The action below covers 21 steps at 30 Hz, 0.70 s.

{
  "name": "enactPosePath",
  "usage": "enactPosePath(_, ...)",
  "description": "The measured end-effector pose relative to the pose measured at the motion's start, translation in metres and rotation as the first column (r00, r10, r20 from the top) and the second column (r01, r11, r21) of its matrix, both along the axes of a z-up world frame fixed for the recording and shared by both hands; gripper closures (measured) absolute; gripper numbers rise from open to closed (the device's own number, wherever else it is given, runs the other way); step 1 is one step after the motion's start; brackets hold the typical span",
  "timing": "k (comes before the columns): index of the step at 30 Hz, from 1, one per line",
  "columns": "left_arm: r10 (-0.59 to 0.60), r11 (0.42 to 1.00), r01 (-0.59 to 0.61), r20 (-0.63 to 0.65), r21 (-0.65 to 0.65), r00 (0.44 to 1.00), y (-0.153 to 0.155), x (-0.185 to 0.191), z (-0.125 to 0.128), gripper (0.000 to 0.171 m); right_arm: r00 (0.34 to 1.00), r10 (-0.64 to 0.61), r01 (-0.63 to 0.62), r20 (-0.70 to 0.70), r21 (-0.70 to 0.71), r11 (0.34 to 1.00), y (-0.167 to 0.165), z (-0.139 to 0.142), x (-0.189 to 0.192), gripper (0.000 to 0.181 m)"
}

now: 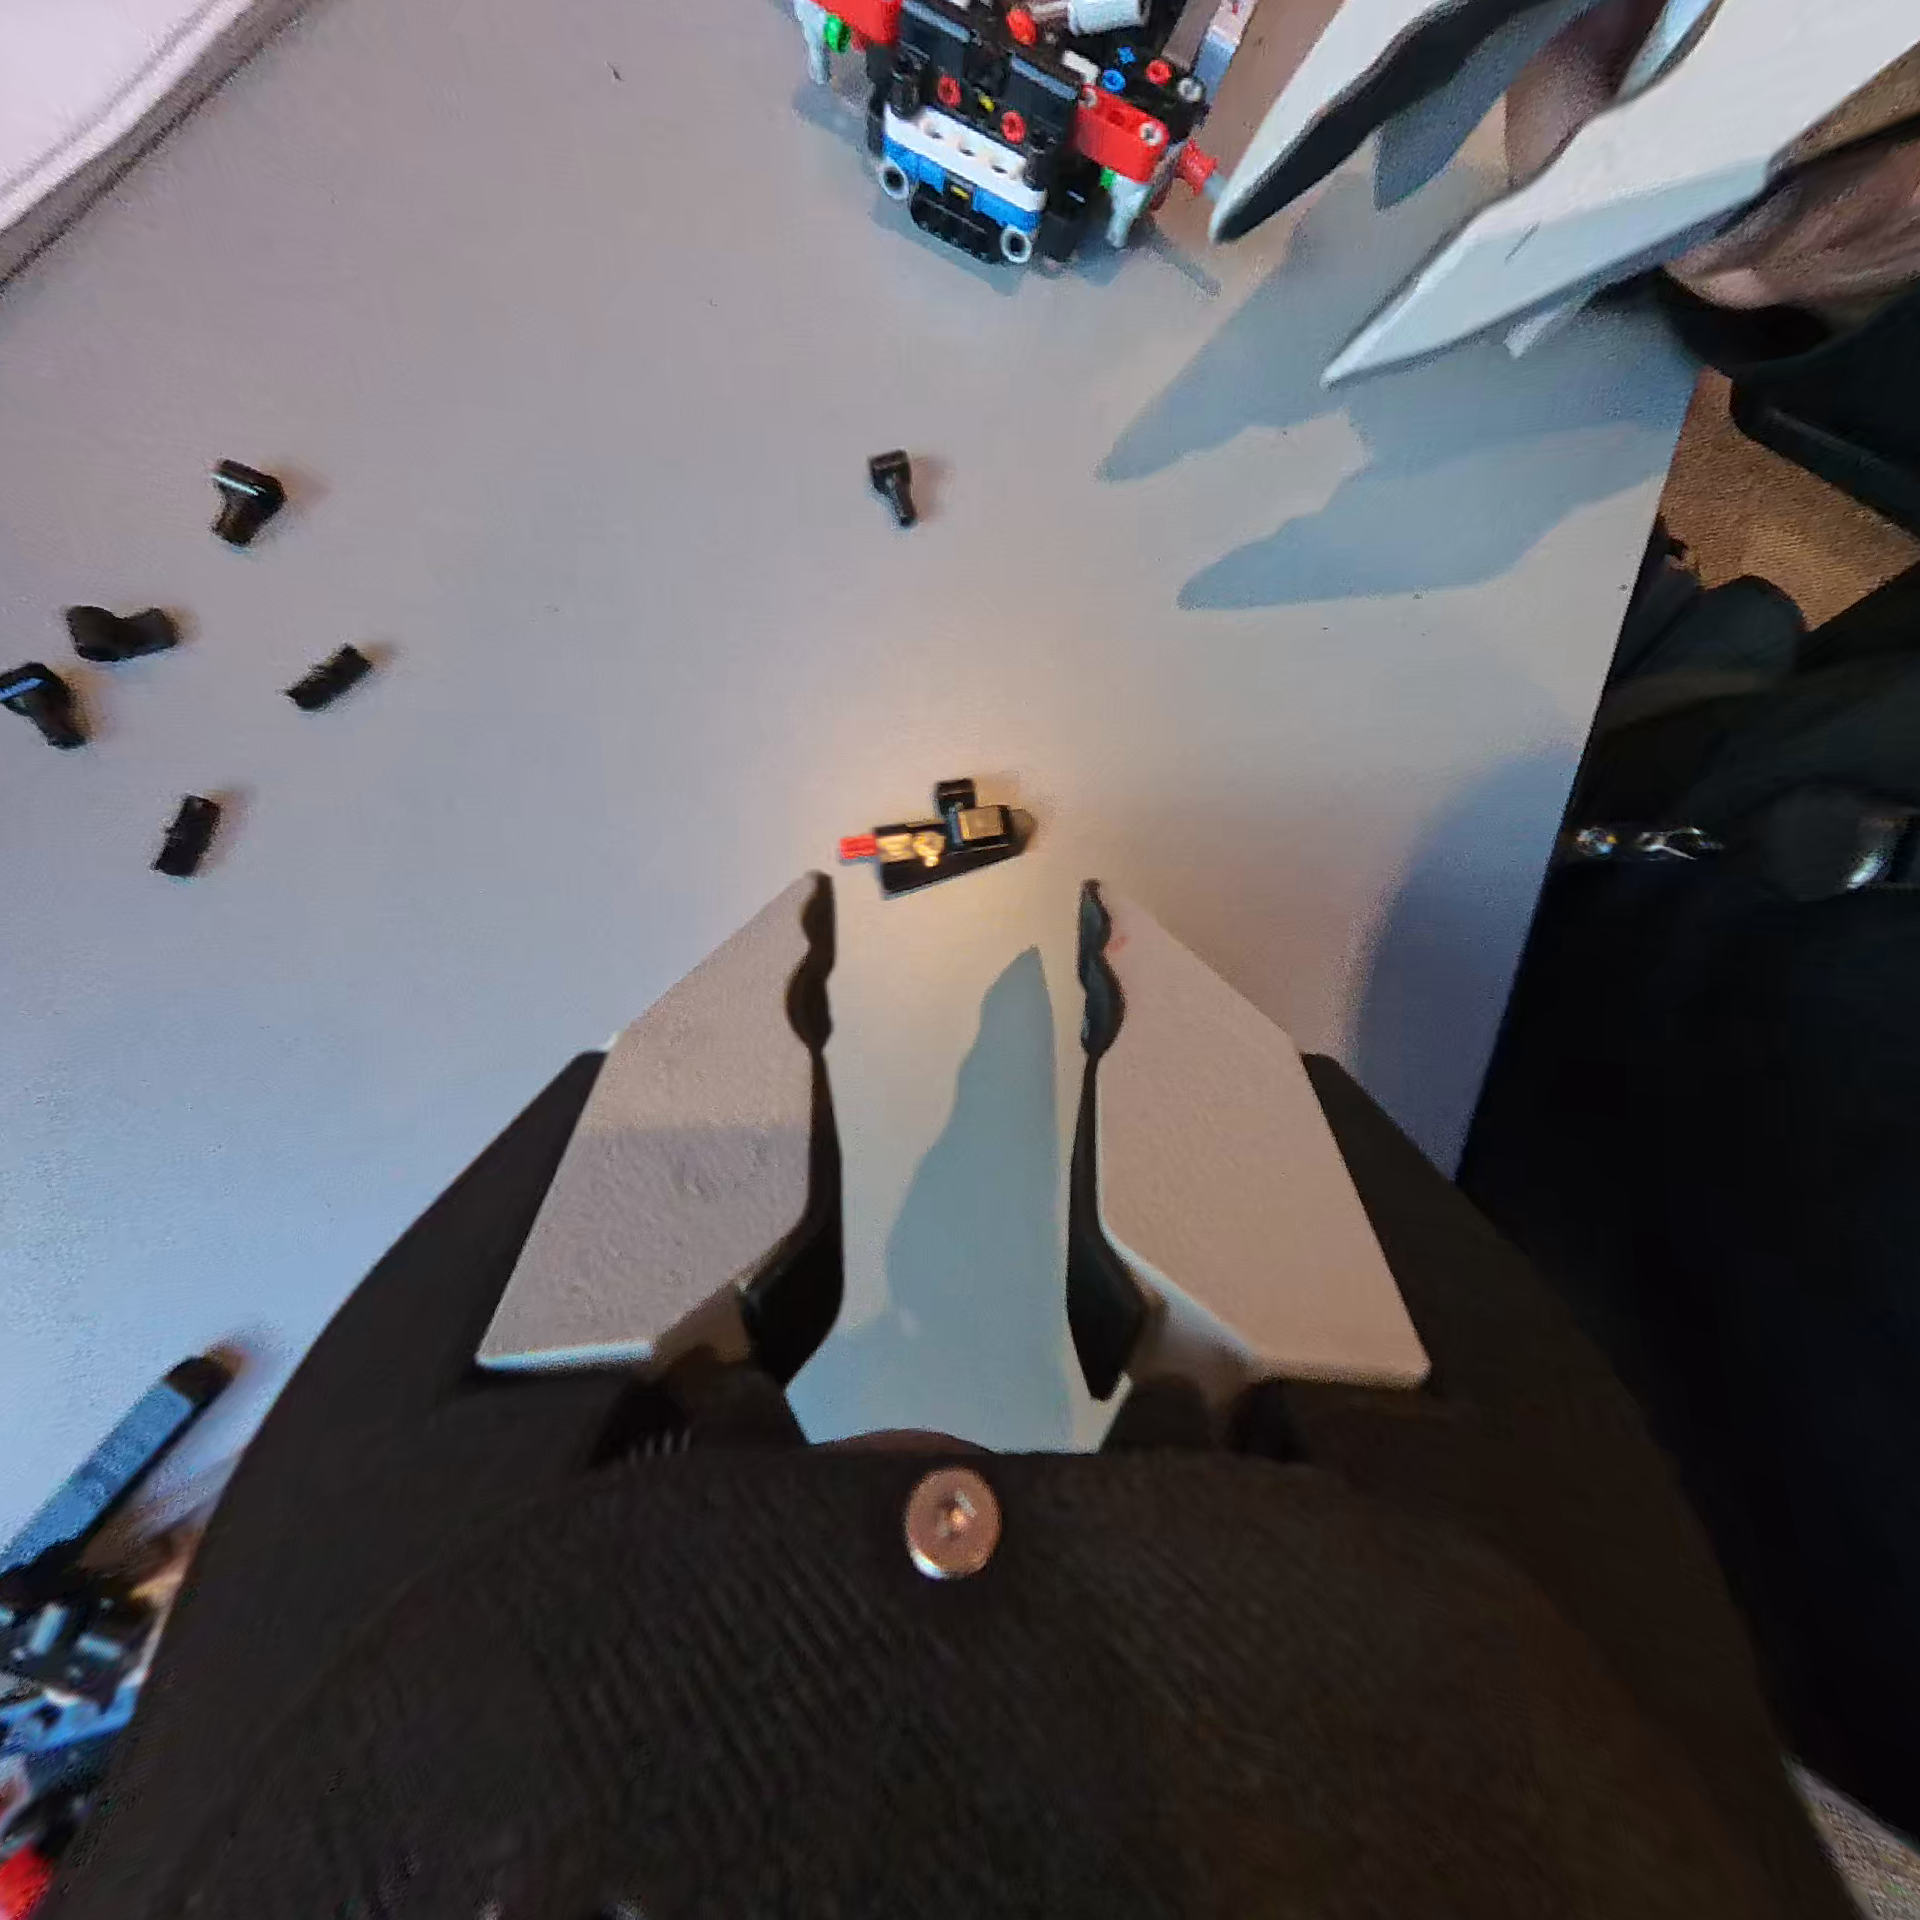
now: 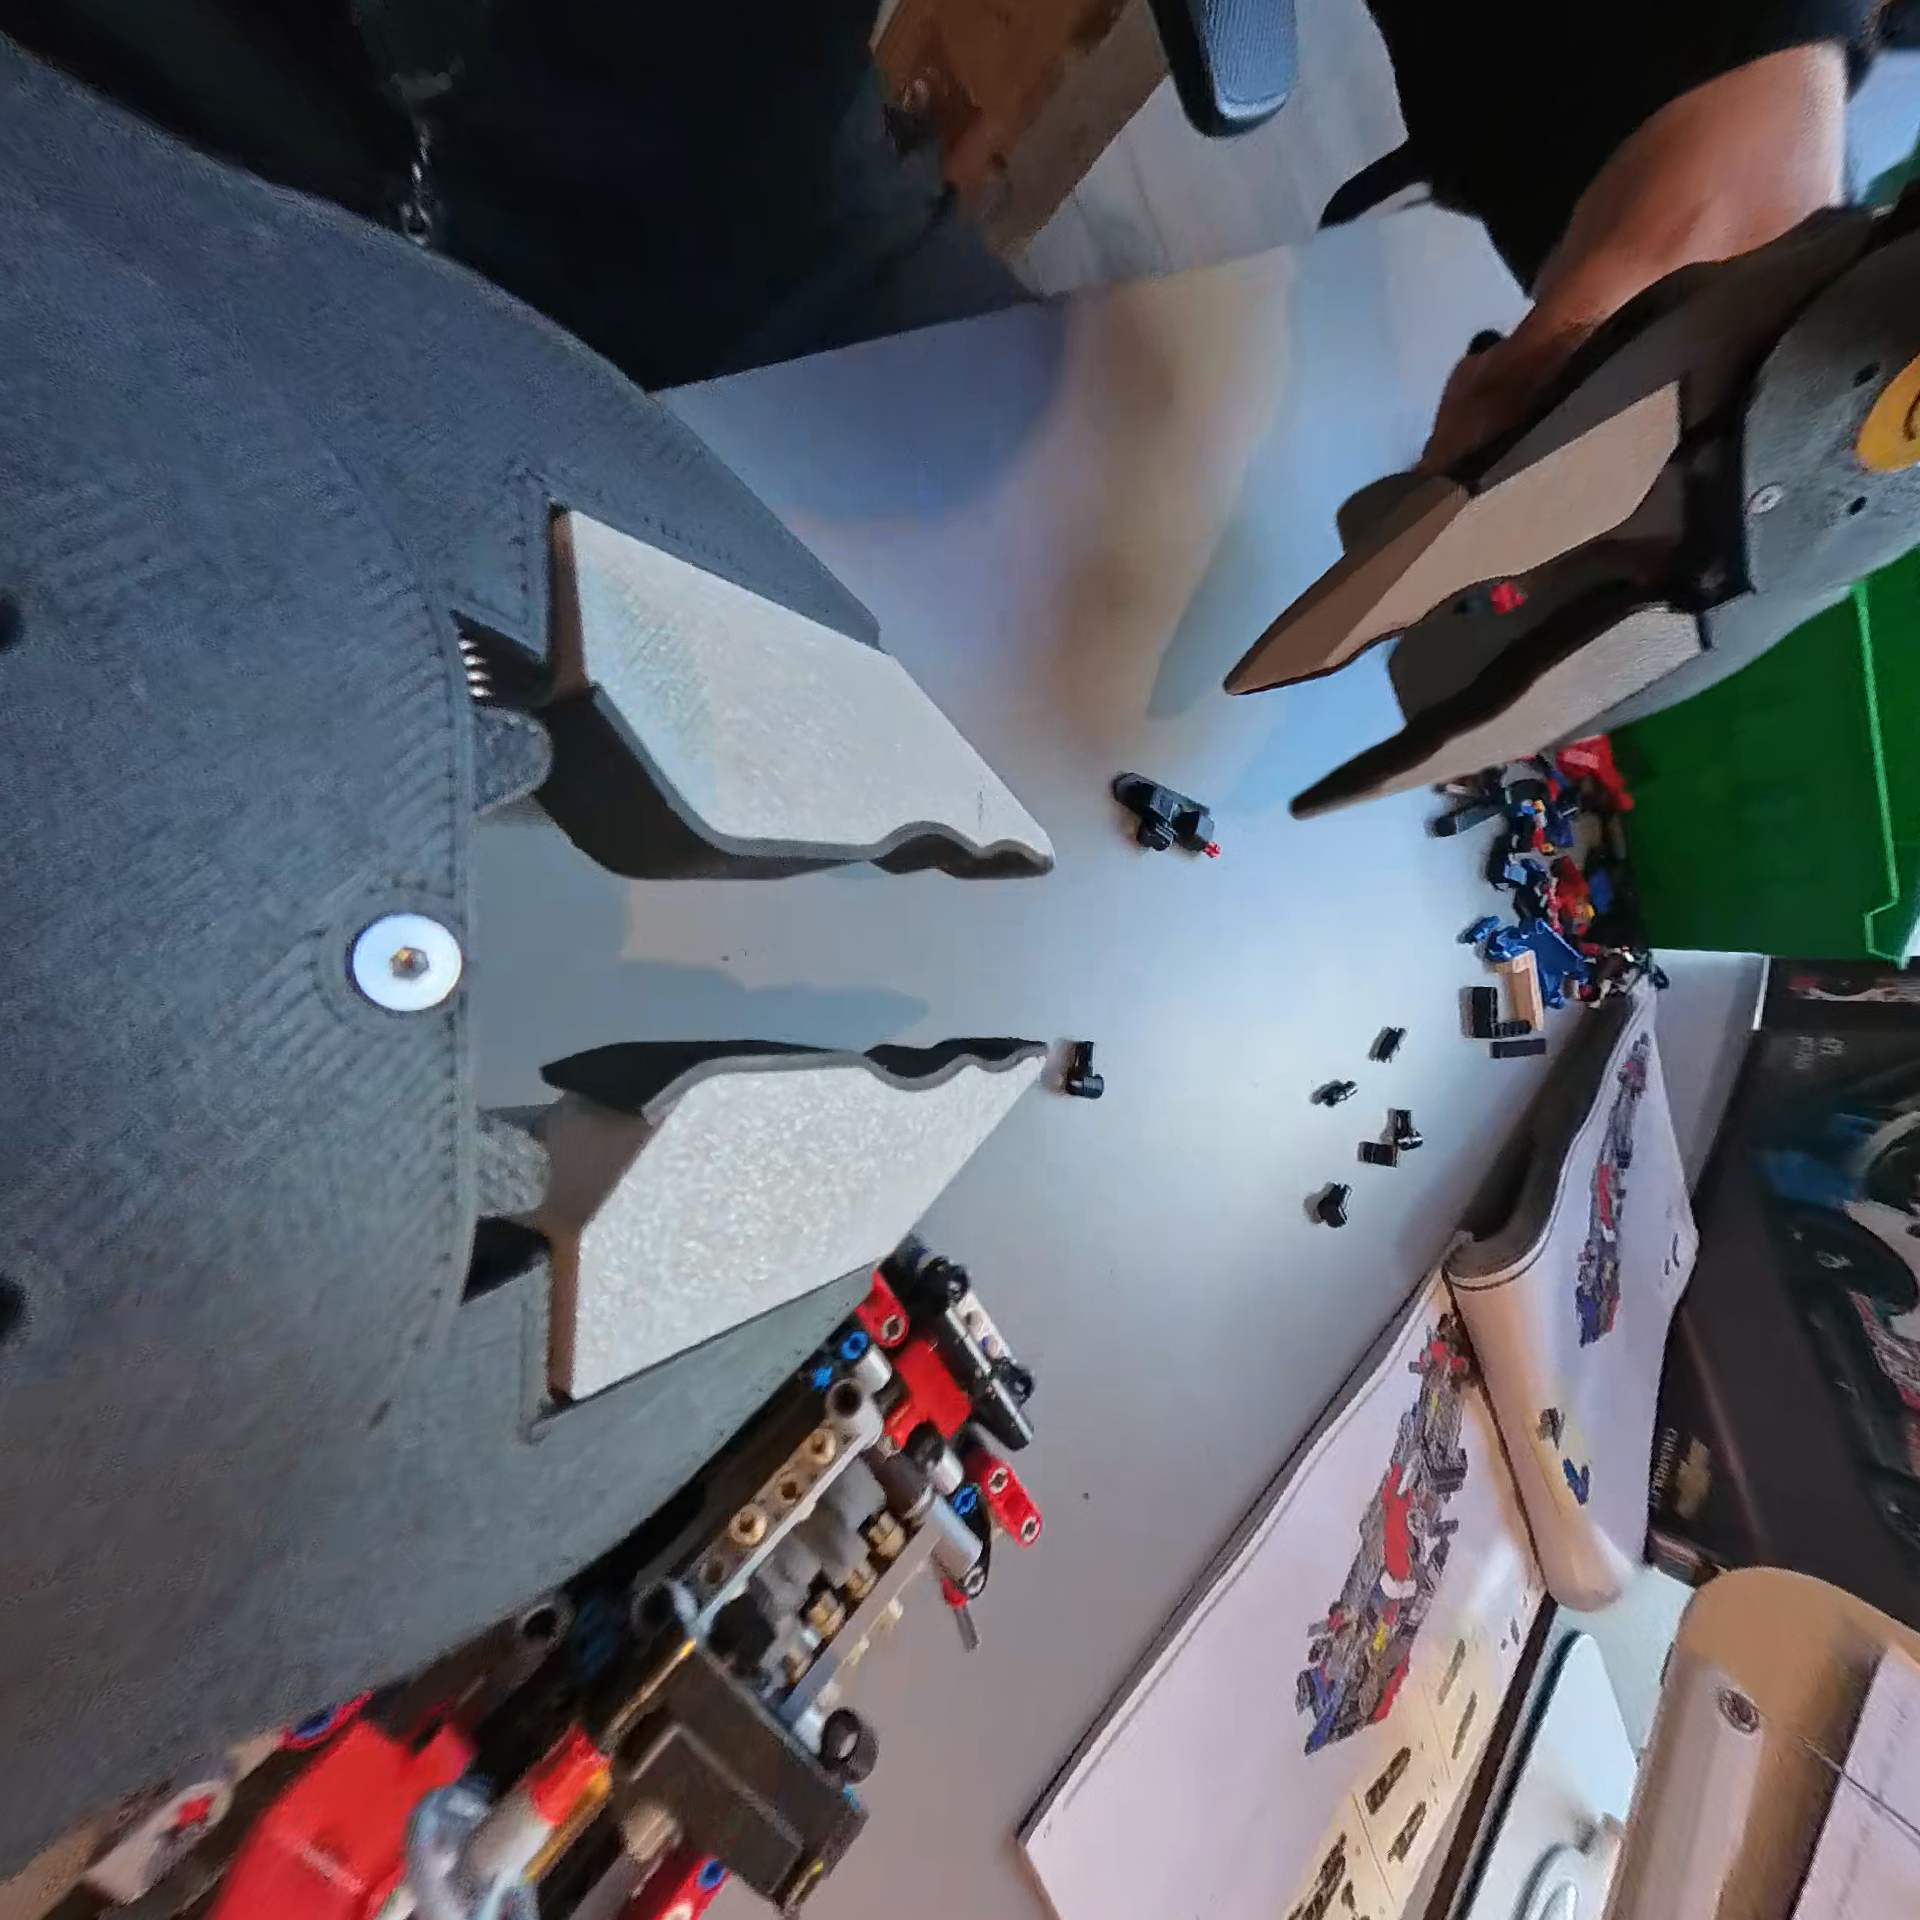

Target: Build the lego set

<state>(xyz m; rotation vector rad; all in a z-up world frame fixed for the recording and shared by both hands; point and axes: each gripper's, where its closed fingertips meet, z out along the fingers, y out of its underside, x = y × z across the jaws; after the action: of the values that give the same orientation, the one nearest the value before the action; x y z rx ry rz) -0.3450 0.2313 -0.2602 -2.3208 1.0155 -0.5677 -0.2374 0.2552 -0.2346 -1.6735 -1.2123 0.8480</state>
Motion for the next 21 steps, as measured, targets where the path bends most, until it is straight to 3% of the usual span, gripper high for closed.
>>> enactPosePath(4,-0.089,0.996,0.090,0.117,0.003,0.989,0.012,0.006,0.000,0.115,0.998,-0.004,0.006,0.063,-0.032,0.999,0.004,-0.010,-0.016,0.148)
enactPosePath(8,-0.222,0.975,0.222,0.034,0.019,0.974,0.016,0.006,-0.023,0.122,0.982,-0.085,0.100,0.166,-0.080,0.992,0.018,-0.025,-0.022,0.144)
enactPosePath(11,-0.302,0.953,0.301,0.028,0.032,0.953,0.011,0.008,-0.025,0.130,0.964,-0.108,0.127,0.244,-0.065,0.990,0.027,-0.032,-0.028,0.142)
enactPosePath(16,-0.275,0.961,0.273,0.041,0.043,0.961,0.010,0.009,-0.026,0.151,0.945,-0.056,0.071,0.321,-0.035,0.997,0.036,-0.038,-0.037,0.159)
enactPosePath(21,-0.115,0.992,0.121,0.120,-0.044,0.986,0.003,0.013,-0.025,0.157,0.928,0.014,0.029,0.371,-0.111,0.993,0.038,-0.049,-0.040,0.156)
